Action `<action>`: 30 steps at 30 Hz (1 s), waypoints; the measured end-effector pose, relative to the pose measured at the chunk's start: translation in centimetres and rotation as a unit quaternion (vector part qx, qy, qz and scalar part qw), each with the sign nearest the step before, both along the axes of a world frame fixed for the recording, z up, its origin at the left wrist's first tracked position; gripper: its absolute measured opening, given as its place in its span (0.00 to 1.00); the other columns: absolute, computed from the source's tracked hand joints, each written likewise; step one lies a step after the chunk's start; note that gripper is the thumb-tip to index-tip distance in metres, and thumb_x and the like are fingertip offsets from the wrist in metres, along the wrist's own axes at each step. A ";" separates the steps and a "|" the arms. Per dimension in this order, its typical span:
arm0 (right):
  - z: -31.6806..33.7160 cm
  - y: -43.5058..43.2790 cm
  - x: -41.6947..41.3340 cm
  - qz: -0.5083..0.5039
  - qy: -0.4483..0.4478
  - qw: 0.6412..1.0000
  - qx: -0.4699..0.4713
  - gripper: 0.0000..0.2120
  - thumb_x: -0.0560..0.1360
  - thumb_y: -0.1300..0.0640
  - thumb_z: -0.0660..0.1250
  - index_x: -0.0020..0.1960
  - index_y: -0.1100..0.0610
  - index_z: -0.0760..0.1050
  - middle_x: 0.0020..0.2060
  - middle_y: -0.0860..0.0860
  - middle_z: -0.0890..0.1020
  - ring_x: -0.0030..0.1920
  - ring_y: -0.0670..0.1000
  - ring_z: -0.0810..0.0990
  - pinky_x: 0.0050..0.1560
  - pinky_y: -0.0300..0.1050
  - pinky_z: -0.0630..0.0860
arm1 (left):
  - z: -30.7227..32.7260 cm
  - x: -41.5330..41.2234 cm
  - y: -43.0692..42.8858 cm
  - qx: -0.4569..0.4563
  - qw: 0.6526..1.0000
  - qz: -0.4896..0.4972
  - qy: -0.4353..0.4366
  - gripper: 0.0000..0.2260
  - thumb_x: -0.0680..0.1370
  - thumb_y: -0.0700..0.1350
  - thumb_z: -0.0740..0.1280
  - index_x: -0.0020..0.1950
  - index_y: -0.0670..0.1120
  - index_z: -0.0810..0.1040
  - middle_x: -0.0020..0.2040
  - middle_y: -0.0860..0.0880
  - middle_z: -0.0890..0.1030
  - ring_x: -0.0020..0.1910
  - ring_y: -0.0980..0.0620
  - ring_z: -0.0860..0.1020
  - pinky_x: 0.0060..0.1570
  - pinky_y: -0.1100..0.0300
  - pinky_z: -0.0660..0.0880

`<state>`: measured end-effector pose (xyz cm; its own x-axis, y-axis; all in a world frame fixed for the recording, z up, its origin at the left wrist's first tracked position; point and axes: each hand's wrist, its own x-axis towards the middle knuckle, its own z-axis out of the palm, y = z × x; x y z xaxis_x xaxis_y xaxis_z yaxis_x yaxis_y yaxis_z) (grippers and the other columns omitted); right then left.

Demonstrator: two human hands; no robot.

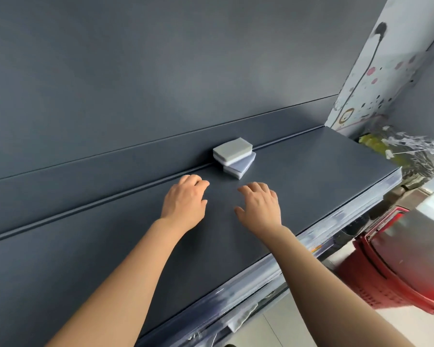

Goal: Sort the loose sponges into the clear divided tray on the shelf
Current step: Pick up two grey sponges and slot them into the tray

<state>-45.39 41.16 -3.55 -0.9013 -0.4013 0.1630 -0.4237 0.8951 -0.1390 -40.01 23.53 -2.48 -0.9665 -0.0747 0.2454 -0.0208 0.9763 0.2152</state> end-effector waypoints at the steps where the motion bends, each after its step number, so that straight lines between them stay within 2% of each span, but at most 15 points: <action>1: -0.1 0.3 -1.2 0.011 -0.003 1.000 0.000 0.20 0.73 0.48 0.66 0.63 0.54 0.71 0.62 0.49 0.73 0.66 0.53 0.65 0.62 0.47 0.62 | -0.1 -1.2 0.5 0.001 1.000 0.007 -0.006 0.19 0.77 0.47 0.65 0.67 0.49 0.69 0.66 0.51 0.70 0.66 0.51 0.65 0.59 0.56 0.68; 7: -1.1 0.6 -7.3 0.056 -0.017 0.998 -0.008 0.25 0.72 0.48 0.67 0.66 0.54 0.67 0.70 0.50 0.65 0.72 0.51 0.59 0.66 0.48 0.60 | -0.5 -8.0 2.9 0.016 0.999 0.036 -0.019 0.25 0.77 0.50 0.64 0.73 0.47 0.62 0.74 0.46 0.61 0.72 0.47 0.58 0.65 0.51 0.64; 11: -1.9 0.2 -9.8 0.086 -0.027 0.995 -0.036 0.25 0.71 0.50 0.68 0.65 0.53 0.67 0.71 0.49 0.64 0.72 0.50 0.58 0.65 0.46 0.60 | -1.1 -11.7 3.7 0.036 0.997 0.055 -0.044 0.25 0.79 0.51 0.61 0.74 0.47 0.60 0.73 0.44 0.60 0.72 0.46 0.58 0.66 0.51 0.62; 14: -2.2 0.2 -11.1 0.101 -0.012 0.993 -0.057 0.24 0.71 0.52 0.68 0.66 0.53 0.68 0.67 0.48 0.69 0.70 0.50 0.62 0.63 0.44 0.61 | -1.1 -13.1 4.0 0.080 0.993 0.085 -0.016 0.18 0.78 0.53 0.62 0.64 0.47 0.70 0.61 0.45 0.68 0.61 0.45 0.67 0.58 0.54 0.66; 16: -2.3 0.2 -12.2 0.107 -0.008 0.992 -0.068 0.23 0.71 0.53 0.68 0.65 0.54 0.69 0.63 0.48 0.72 0.65 0.50 0.67 0.62 0.43 0.62 | -0.7 -14.0 4.1 0.129 0.986 0.104 0.010 0.12 0.76 0.53 0.65 0.54 0.46 0.73 0.53 0.47 0.67 0.52 0.47 0.70 0.49 0.57 0.67; 19: -2.2 0.0 -13.3 0.118 -0.001 0.991 -0.064 0.19 0.72 0.55 0.66 0.63 0.54 0.72 0.58 0.49 0.73 0.59 0.52 0.70 0.57 0.42 0.65 | -0.5 -14.6 4.0 0.178 0.975 0.130 0.023 0.10 0.73 0.50 0.69 0.46 0.46 0.73 0.52 0.50 0.66 0.50 0.48 0.71 0.47 0.61 0.64; 21: -1.9 -0.1 -13.7 0.117 0.000 0.991 -0.070 0.16 0.71 0.56 0.65 0.59 0.53 0.75 0.53 0.49 0.75 0.55 0.52 0.71 0.48 0.41 0.67 | -0.5 -14.8 3.9 0.210 0.967 0.146 0.016 0.14 0.71 0.50 0.72 0.51 0.47 0.72 0.55 0.49 0.68 0.55 0.48 0.70 0.49 0.63 0.63; 23: -1.7 -0.2 -14.1 0.110 0.001 0.991 -0.074 0.13 0.71 0.57 0.64 0.55 0.53 0.78 0.47 0.48 0.76 0.50 0.50 0.72 0.39 0.41 0.66 | -0.4 -14.7 3.8 0.244 0.955 0.166 -0.006 0.24 0.70 0.51 0.73 0.61 0.46 0.68 0.59 0.48 0.71 0.60 0.47 0.68 0.52 0.61 0.64; 25: -1.6 -0.3 -14.2 0.114 0.007 0.991 -0.072 0.11 0.72 0.57 0.63 0.50 0.52 0.80 0.43 0.47 0.77 0.49 0.49 0.72 0.35 0.42 0.67 | 0.0 -14.4 3.6 0.265 0.944 0.189 -0.049 0.34 0.68 0.53 0.74 0.68 0.46 0.62 0.63 0.47 0.71 0.63 0.46 0.67 0.57 0.56 0.68; 26: -1.6 -0.3 -14.3 0.117 0.009 0.990 -0.082 0.10 0.72 0.57 0.63 0.49 0.52 0.81 0.43 0.47 0.78 0.49 0.50 0.73 0.35 0.42 0.68 | 0.2 -14.2 3.4 0.274 0.939 0.198 -0.067 0.36 0.67 0.54 0.75 0.69 0.47 0.62 0.64 0.47 0.71 0.63 0.46 0.68 0.58 0.54 0.69; 28: -1.4 -0.2 -14.1 0.124 0.014 0.984 -0.128 0.08 0.71 0.59 0.65 0.46 0.53 0.82 0.43 0.48 0.80 0.49 0.52 0.75 0.34 0.42 0.69 | 0.6 -13.4 2.9 0.331 0.919 0.201 -0.082 0.31 0.66 0.53 0.75 0.65 0.48 0.68 0.60 0.49 0.74 0.58 0.49 0.73 0.55 0.52 0.73; 30: -1.3 -0.3 -13.8 0.138 0.015 0.972 -0.189 0.06 0.70 0.62 0.67 0.44 0.56 0.82 0.48 0.48 0.82 0.55 0.54 0.77 0.37 0.42 0.73 | 1.1 -12.2 2.2 0.447 0.870 0.194 -0.070 0.19 0.69 0.49 0.74 0.57 0.49 0.74 0.54 0.52 0.78 0.50 0.55 0.77 0.45 0.57 0.76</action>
<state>-59.14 40.84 -4.86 -0.7608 -0.5331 0.3701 -0.6489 0.6349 -0.4194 -52.17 25.69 -1.40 -0.8417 -0.5027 -0.1972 -0.3992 0.3335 0.8540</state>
